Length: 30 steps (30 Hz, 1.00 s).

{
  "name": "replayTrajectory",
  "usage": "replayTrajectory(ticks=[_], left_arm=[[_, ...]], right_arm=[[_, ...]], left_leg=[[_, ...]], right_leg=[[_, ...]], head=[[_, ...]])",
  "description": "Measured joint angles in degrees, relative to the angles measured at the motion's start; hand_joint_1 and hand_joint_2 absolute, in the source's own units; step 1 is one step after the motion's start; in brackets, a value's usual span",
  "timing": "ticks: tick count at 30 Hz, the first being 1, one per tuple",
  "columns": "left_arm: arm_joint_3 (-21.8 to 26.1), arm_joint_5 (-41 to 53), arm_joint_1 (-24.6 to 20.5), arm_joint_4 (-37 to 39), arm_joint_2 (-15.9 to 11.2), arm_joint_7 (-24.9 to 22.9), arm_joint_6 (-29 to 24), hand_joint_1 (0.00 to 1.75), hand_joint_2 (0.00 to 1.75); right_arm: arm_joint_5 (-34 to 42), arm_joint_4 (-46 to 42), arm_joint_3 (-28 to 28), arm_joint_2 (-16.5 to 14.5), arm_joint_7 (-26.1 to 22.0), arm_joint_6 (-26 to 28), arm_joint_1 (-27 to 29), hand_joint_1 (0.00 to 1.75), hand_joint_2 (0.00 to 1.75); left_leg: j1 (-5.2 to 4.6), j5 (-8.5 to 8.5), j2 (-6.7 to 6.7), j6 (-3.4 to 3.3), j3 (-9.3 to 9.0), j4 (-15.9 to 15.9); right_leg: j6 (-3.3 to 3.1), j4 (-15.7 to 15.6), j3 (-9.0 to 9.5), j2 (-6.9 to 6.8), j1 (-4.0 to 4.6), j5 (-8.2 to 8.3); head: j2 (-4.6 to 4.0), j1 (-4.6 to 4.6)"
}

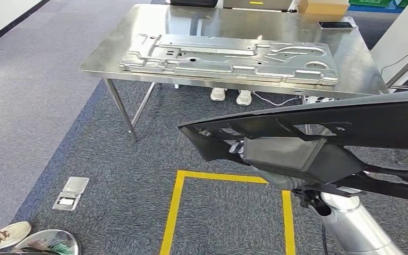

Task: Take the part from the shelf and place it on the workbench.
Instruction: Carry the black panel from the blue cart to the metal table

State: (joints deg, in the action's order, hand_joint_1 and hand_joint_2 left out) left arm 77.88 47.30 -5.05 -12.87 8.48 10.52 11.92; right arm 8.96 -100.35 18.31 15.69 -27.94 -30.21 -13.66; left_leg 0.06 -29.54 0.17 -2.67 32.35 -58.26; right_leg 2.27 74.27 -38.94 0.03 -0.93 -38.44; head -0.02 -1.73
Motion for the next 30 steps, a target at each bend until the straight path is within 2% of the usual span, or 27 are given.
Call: replayTrajectory(ticks=[1, 2, 3, 5, 6, 9, 10, 12, 14, 15, 16, 17, 19, 20, 21, 24, 26, 27, 29, 30], left_arm=[[0.0, 0.0, 0.0, 0.0, 0.0, 0.0, 0.0, 0.0, 1.75], [0.0, 0.0, 0.0, 0.0, 0.0, 0.0, 0.0, 0.0, 1.75], [0.0, 0.0, 0.0, 0.0, 0.0, 0.0, 0.0, 0.0, 1.75], [0.0, 0.0, 0.0, 0.0, 0.0, 0.0, 0.0, 0.0, 1.75], [0.0, 0.0, 0.0, 0.0, 0.0, 0.0, 0.0, 0.0, 1.75], [0.0, 0.0, 0.0, 0.0, 0.0, 0.0, 0.0, 0.0, 1.75], [0.0, 0.0, 0.0, 0.0, 0.0, 0.0, 0.0, 0.0, 1.75], [0.0, 0.0, -0.1, 0.0, 0.0, 0.0, 0.0, 0.0, 1.75], [0.0, 0.0, 0.0, 0.0, 0.0, 0.0, 0.0, 0.0, 1.75], [0.0, 0.0, 0.0, 0.0, 0.0, 0.0, 0.0, 0.0, 1.75], [0.0, 0.0, 0.1, 0.0, 0.0, 0.0, 0.0, 0.0, 1.75], [0.0, 0.0, 0.1, 0.0, 0.0, 0.0, 0.0, 0.0, 1.75], [0.0, 0.0, 0.1, 0.0, 0.0, 0.0, 0.0, 0.0, 1.75], [0.0, 0.0, 0.1, 0.0, -0.1, 0.0, 0.0, 0.0, 1.75], [0.0, 0.0, 0.0, 0.0, -0.1, 0.0, 0.0, 0.0, 1.75], [0.0, 0.0, 0.0, 0.0, -0.2, 0.0, 0.0, 0.0, 1.75], [0.0, 0.0, 0.0, 0.0, -0.2, 0.0, 0.0, 0.0, 1.75], [0.0, 0.0, 0.0, 0.0, -0.2, 0.0, 0.0, 0.0, 1.75], [0.0, 0.0, -0.1, 0.0, -0.1, 0.0, 0.0, 0.0, 1.75], [0.0, 0.0, 0.0, 0.0, -0.1, 0.0, 0.0, 0.0, 1.75]], right_arm=[[0.0, 0.0, 0.0, 0.0, 0.0, 0.0, 0.1, 1.75, 1.75], [0.0, 0.0, 0.0, 0.0, 0.0, 0.0, 0.1, 1.75, 1.75], [0.0, 0.0, 0.0, 0.0, 0.0, 0.0, 0.1, 1.75, 1.75], [0.0, 0.0, 0.0, 0.0, 0.0, 0.0, 0.0, 1.75, 1.75], [0.0, 0.0, 0.0, 0.0, 0.0, 0.0, 0.0, 1.75, 1.75], [0.0, 0.0, 0.0, 0.0, 0.0, 0.0, 0.1, 1.75, 1.75], [0.0, 0.0, 0.0, 0.0, 0.0, 0.0, 0.1, 1.75, 1.75], [0.0, -0.1, 0.0, 0.0, 0.0, 0.0, 0.0, 1.75, 1.75], [0.0, 0.0, 0.0, 0.0, 0.0, 0.0, 0.1, 1.75, 1.75], [0.0, 0.0, 0.0, 0.0, 0.0, 0.0, 0.1, 1.75, 1.75], [0.0, 0.0, 0.0, 0.0, 0.0, 0.0, 0.1, 1.75, 1.75], [0.0, 0.0, 0.0, 0.0, 0.0, 0.0, 0.1, 1.75, 1.75], [0.0, -0.1, 0.0, 0.0, 0.0, 0.0, 0.0, 1.75, 1.75], [0.0, -0.1, 0.0, 0.0, 0.0, 0.0, 0.0, 1.75, 1.75], [0.0, -0.1, 0.0, 0.0, 0.0, 0.0, 0.0, 1.75, 1.75], [0.0, -0.1, 0.0, 0.0, 0.0, 0.0, 0.0, 1.75, 1.75], [0.0, -0.1, 0.0, 0.0, 0.0, 0.0, -0.2, 1.75, 1.75], [0.0, -0.1, 0.0, 0.0, 0.0, 0.0, -0.2, 1.75, 1.75], [0.0, 0.0, 0.0, 0.0, 0.0, 0.0, -0.1, 1.75, 1.75], [0.0, 0.0, 0.0, 0.0, 0.0, 0.0, 0.0, 1.75, 1.75]], left_leg=[[0.01, -0.02, 0.01, 0.01, -0.06, 0.0], [0.04, -0.07, 0.01, 0.06, -0.17, -0.1], [0.07, -0.19, -0.01, 0.18, -0.28, -0.1], [-0.11, -0.46, -0.09, 0.58, -0.15, -0.5], [-0.23, -0.54, -0.12, 0.8, 0.03, -0.7], [-0.2, -0.65, -0.15, 1.26, 0.29, -1.0], [-0.13, -1.22, -0.15, 1.49, 0.5, -1.6], [0.04, -4.09, -0.15, 2.07, 2.33, -6.0], [0.21, -7.63, -0.15, 2.43, 5.8, -13.7], [0.24, -8.37, -0.15, 2.48, 7.12, -16.5], [0.24, -7.93, -0.15, 2.42, 7.52, -17.2], [0.21, -6.36, -0.15, 2.24, 6.83, -15.5], [0.01, -2.1, -0.24, 1.46, 3.51, -7.9], [-0.18, -0.65, -0.3, 1.06, 2.09, -4.6], [-0.38, -0.01, -0.35, 0.73, 1.25, -2.5], [-0.54, -0.12, -0.33, 0.33, 0.91, -1.0], [-0.24, 0.11, -0.23, 0.08, 0.67, -0.4], [-0.1, 0.23, -0.16, -0.03, 0.57, -0.2], [-0.14, 0.26, -0.08, -0.13, 0.59, -0.2], [-0.14, 0.25, -0.05, -0.13, 0.59, -0.2]], right_leg=[[0.11, 0.1, -0.06, -0.01, -0.06, 0.77], [0.21, -2.2, 1.01, -0.03, -0.16, 2.62], [0.28, -6.2, 2.81, -0.07, -0.27, 4.93], [0.21, -13.0, 5.78, -0.08, -0.33, 7.6], [0.02, -14.5, 6.33, -0.02, -0.29, 7.87], [-0.92, -14.9, 6.26, 0.14, -0.2, 7.68], [-1.31, -15.0, 6.28, 0.1, -0.26, 7.74], [-1.92, -15.0, 6.31, -0.09, -0.42, 7.81], [-2.17, -15.0, 6.27, -0.22, -0.36, 7.78], [-2.18, -15.0, 6.29, -0.24, -0.32, 7.76], [-2.18, -15.0, 6.33, -0.22, -0.27, 7.75], [-2.18, -15.0, 6.43, -0.16, -0.21, 7.72], [-2.14, -15.0, 6.64, -0.06, -0.12, 7.61], [-2.05, -15.0, 6.63, 0.01, -0.07, 7.54], [-1.88, -15.0, 6.53, 0.03, -0.07, 7.52], [-0.98, -15.0, 6.24, 0.02, -0.15, 7.49], [-0.44, -13.6, 5.81, 0.02, -0.16, 6.19], [-0.27, -11.3, 4.87, 0.02, -0.17, 4.64], [0.0, -4.0, 1.62, 0.02, -0.19, 1.03], [0.13, -0.9, 0.17, 0.02, -0.21, 0.0]], head=[[0.0, 0.0], [-0.01, 0.0], [-0.01, 0.0], [-0.01, 0.0], [-0.01, 0.0], [-0.01, -0.02], [-0.01, -0.02], [-0.01, -0.02], [-0.01, -0.02], [-0.01, -0.02], [-0.01, -0.02], [-0.01, -0.02], [-0.01, -0.02], [-0.01, -0.02], [-0.01, -0.02], [-0.01, -0.02], [-0.01, -0.01], [-0.01, 0.0], [-0.01, 0.01], [-0.01, 0.0]])
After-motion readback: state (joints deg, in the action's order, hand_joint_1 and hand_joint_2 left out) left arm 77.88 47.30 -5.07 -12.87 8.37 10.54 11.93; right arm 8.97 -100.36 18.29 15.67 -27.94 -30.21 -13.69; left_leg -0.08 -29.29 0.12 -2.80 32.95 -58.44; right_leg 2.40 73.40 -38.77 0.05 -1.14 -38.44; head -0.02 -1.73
